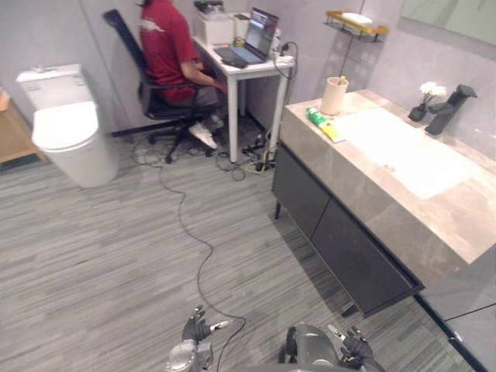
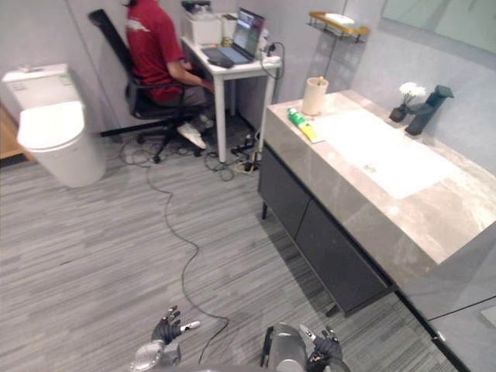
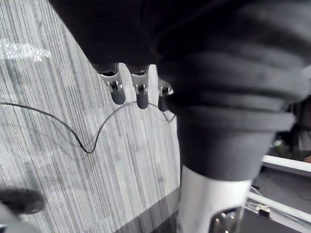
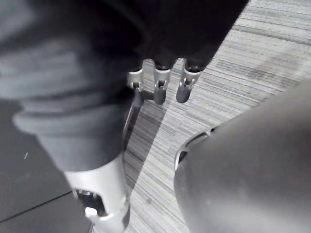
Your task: Organize washtable
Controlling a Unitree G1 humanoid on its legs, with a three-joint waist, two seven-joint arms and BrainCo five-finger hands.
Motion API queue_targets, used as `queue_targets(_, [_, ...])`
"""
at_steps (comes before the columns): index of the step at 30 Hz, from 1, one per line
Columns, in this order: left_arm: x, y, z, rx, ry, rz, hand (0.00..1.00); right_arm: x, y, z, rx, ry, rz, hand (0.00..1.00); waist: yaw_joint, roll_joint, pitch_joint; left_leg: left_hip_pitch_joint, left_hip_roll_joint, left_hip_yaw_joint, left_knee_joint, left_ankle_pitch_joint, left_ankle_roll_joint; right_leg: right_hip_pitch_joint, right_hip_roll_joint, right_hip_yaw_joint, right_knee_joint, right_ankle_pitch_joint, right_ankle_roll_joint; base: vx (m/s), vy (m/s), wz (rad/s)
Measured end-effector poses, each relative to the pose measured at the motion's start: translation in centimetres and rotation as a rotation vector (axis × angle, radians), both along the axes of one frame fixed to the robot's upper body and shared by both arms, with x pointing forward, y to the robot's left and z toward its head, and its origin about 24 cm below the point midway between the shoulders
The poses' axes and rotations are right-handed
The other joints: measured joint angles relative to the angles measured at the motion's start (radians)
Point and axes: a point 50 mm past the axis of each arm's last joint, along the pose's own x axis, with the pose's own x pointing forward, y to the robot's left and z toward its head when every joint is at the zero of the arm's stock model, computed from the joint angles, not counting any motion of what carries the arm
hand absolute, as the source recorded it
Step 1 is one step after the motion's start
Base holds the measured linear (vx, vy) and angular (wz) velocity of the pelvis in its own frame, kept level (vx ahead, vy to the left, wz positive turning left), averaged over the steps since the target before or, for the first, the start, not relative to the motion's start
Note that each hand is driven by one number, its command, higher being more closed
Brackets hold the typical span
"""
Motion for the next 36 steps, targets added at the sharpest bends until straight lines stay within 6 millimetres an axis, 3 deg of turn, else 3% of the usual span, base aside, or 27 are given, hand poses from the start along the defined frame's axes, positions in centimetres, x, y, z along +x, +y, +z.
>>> queue_targets(1, [-0.1, 0.0, 0.0, 0.0, 0.003, -0.001, 0.0, -0.3, 0.1, -0.1, 0.0, 0.011, 0.002, 0.0, 0.0, -0.013, -0.004, 0.024, -0.017, -0.005, -0.017, 0.006, -0.01, 0.006, 0.001, -0.023, -0.082, 0.058, -0.021, 0.59, -0.121, -0.31])
queue_targets(2, [0.0, -0.2, -0.2, -0.007, 0.016, 0.002, 0.0, -0.4, -0.1, -0.1, 0.004, 0.01, -0.012, 0.0, -0.004, 0.003, -0.003, 0.053, -0.018, -0.023, -0.035, 0.008, -0.013, 0.008, 0.011, -0.027, -0.072, 0.104, -0.14, 0.49, -0.101, -0.26])
queue_targets(3, [0.1, -0.9, -0.3, -0.036, 0.02, 0.018, 0.0, 0.0, -0.8, 0.1, -0.018, 0.004, -0.011, 0.0, -0.002, 0.04, -0.014, 0.054, 0.015, -0.044, -0.019, 0.036, -0.039, 0.011, 0.04, -0.038, -0.058, 0.063, -0.147, 0.59, -0.149, -0.26])
queue_targets(5, [1.0, -1.6, 0.0, -0.051, 0.0, 0.018, 0.0, 0.4, -1.2, 0.3, -0.027, -0.012, -0.024, 0.0, -0.012, 0.075, 0.001, 0.007, 0.057, -0.121, 0.139, 0.098, -0.041, 0.049, 0.074, -0.043, -0.051, -0.005, -0.147, 0.61, -0.191, -0.12])
queue_targets(6, [1.1, -1.4, 0.0, -0.049, -0.004, 0.028, 0.0, 0.5, -1.2, 0.3, -0.027, -0.014, -0.024, 0.0, -0.019, 0.079, 0.004, -0.033, 0.078, -0.152, 0.244, 0.13, -0.044, 0.075, 0.087, -0.048, -0.059, -0.022, -0.148, 0.51, -0.183, -0.02])
queue_targets(7, [1.5, -0.9, 0.2, -0.046, -0.016, 0.059, 0.0, 0.6, -1.0, 0.3, -0.023, -0.013, -0.021, 0.0, -0.027, 0.085, 0.008, -0.122, 0.118, -0.216, 0.476, 0.24, -0.049, 0.133, 0.117, -0.046, -0.082, -0.049, -0.152, 0.46, -0.168, -0.28])
queue_targets(8, [1.5, -0.4, 0.3, -0.043, -0.024, 0.093, 0.0, 0.5, -1.0, 0.3, -0.021, -0.01, -0.021, 0.0, -0.023, 0.083, 0.012, -0.218, 0.142, -0.261, 0.723, 0.285, -0.087, 0.194, 0.152, -0.024, -0.105, -0.071, -0.157, 0.44, -0.15, -0.5])
queue_targets(10, [1.3, 0.2, 0.4, -0.036, -0.031, 0.134, 0.0, 0.3, -0.9, 0.2, -0.017, 0.001, -0.023, 0.0, 0.0, 0.081, 0.019, -0.294, 0.16, -0.253, 0.948, 0.283, -0.096, 0.272, 0.189, 0.027, -0.135, -0.088, -0.167, 0.36, -0.049, -0.91])
queue_targets(11, [1.0, 0.5, 0.4, -0.03, -0.031, 0.146, 0.0, 0.0, -0.8, 0.0, -0.011, 0.015, -0.023, 0.0, 0.006, 0.066, 0.025, -0.359, 0.16, -0.248, 1.027, 0.28, -0.09, 0.318, 0.206, 0.067, -0.166, -0.094, -0.169, 0.45, 0.03, -1.16])
queue_targets(12, [0.7, 0.8, 0.4, -0.027, -0.029, 0.164, 0.0, 0.0, -0.5, -0.1, -0.005, 0.023, -0.014, 0.0, 0.007, 0.061, 0.024, -0.425, 0.158, -0.238, 1.038, 0.263, -0.06, 0.359, 0.21, 0.108, -0.197, -0.098, -0.162, 0.44, 0.055, -0.97])
queue_targets(15, [0.4, 1.2, 0.4, -0.019, -0.033, 0.185, 0.0, 0.1, -0.4, -0.1, -0.006, 0.034, 0.015, 0.0, 0.021, 0.049, 0.026, -0.531, 0.156, -0.232, 0.901, 0.217, 0.011, 0.424, 0.207, 0.232, -0.248, -0.096, -0.141, 0.35, 0.121, -1.08])
queue_targets(17, [0.3, 1.5, 0.4, -0.01, -0.032, 0.186, 0.0, 0.4, -0.2, -0.1, -0.015, 0.037, 0.049, 0.0, 0.029, 0.047, 0.026, -0.547, 0.132, -0.291, 0.739, 0.195, 0.031, 0.453, 0.205, 0.323, -0.273, -0.093, -0.133, 0.33, 0.239, -1.39])
queue_targets(19, [0.2, 1.6, 0.4, -0.003, -0.031, 0.186, 0.0, 1.0, 0.2, 0.0, -0.027, 0.028, 0.091, 0.0, 0.043, 0.035, 0.02, -0.54, 0.078, -0.404, 0.515, 0.174, 0.019, 0.459, 0.19, 0.415, -0.276, -0.097, -0.105, 0.29, 0.32, -1.5])
queue_targets(20, [0.2, 1.6, 0.5, -0.001, -0.034, 0.187, 0.0, 1.3, 0.5, 0.1, -0.034, 0.021, 0.117, 0.0, 0.055, 0.029, 0.016, -0.533, 0.037, -0.512, 0.387, 0.174, 0.018, 0.457, 0.176, 0.474, -0.272, -0.111, -0.075, 0.26, 0.393, -1.3])
queue_targets(22, [0.0, 1.5, 0.4, 0.0, -0.026, 0.19, 0.0, 1.3, 0.4, 0.1, -0.039, 0.017, 0.121, 0.0, 0.055, 0.036, 0.002, -0.514, 0.004, -0.636, 0.26, 0.179, 0.01, 0.448, 0.163, 0.549, -0.259, -0.139, -0.024, 0.26, 0.522, -1.27])
queue_targets(23, [-0.4, 1.3, 0.2, -0.003, -0.015, 0.197, 0.0, 1.2, 0.2, 0.1, -0.047, 0.017, 0.123, 0.0, 0.054, 0.052, -0.012, -0.508, 0.002, -0.67, 0.229, 0.195, -0.016, 0.441, 0.162, 0.589, -0.252, -0.157, 0.005, 0.21, 0.606, -1.31])
queue_targets(24, [-1.0, 1.0, -0.1, -0.013, 0.007, 0.207, 0.0, 1.2, 0.2, 0.1, -0.05, 0.022, 0.139, 0.0, 0.052, 0.063, -0.03, -0.493, -0.002, -0.657, 0.255, 0.109, -0.115, 0.441, 0.149, 0.641, -0.243, -0.184, 0.044, 0.19, 0.614, -1.29])
queue_targets(26, [-1.1, 2.2, 0.1, 0.021, 0.0, 0.219, 0.0, 0.4, 1.0, -0.3, -0.028, 0.047, 0.164, 0.0, 0.053, 0.021, -0.047, -0.496, -0.04, -0.559, 0.318, 0.055, -0.057, 0.425, 0.085, 0.702, -0.241, -0.182, 0.073, 0.17, 0.624, -1.19])
queue_targets(28, [-1.5, 2.9, 0.0, 0.04, 0.012, 0.213, 0.0, 0.2, 1.7, -0.5, 0.006, 0.05, 0.169, 0.0, 0.055, -0.005, -0.063, -0.477, -0.057, -0.44, 0.36, 0.0, -0.002, 0.399, 0.032, 0.755, -0.236, -0.141, 0.106, 0.11, 0.552, -1.26])
queue_targets(31, [-1.5, 2.7, -0.1, 0.039, 0.021, 0.196, 0.0, 0.2, 1.5, -0.5, 0.017, 0.046, 0.16, 0.0, 0.053, -0.003, -0.063, -0.428, -0.072, -0.328, 0.323, -0.012, 0.026, 0.324, 0.01, 0.761, -0.142, -0.059, 0.097, 0.02, 0.41, -1.2])
queue_targets(33, [-1.1, 1.9, -0.1, 0.033, 0.015, 0.144, 0.0, -0.4, 0.8, -0.6, 0.014, 0.058, 0.116, 0.0, 0.043, -0.005, -0.061, -0.355, -0.118, -0.261, 0.253, 0.005, 0.06, 0.209, -0.006, 0.736, 0.083, 0.029, 0.077, -0.01, 0.313, -0.67])
queue_targets(36, [-0.5, 1.0, 0.0, 0.018, 0.004, 0.109, 0.0, -1.6, 0.6, -0.8, 0.035, 0.073, 0.029, 0.0, 0.011, -0.008, -0.059, -0.288, -0.171, -0.257, 0.206, 0.017, 0.087, 0.126, 0.001, 0.647, 0.363, 0.057, 0.058, 0.01, 0.128, 0.14])
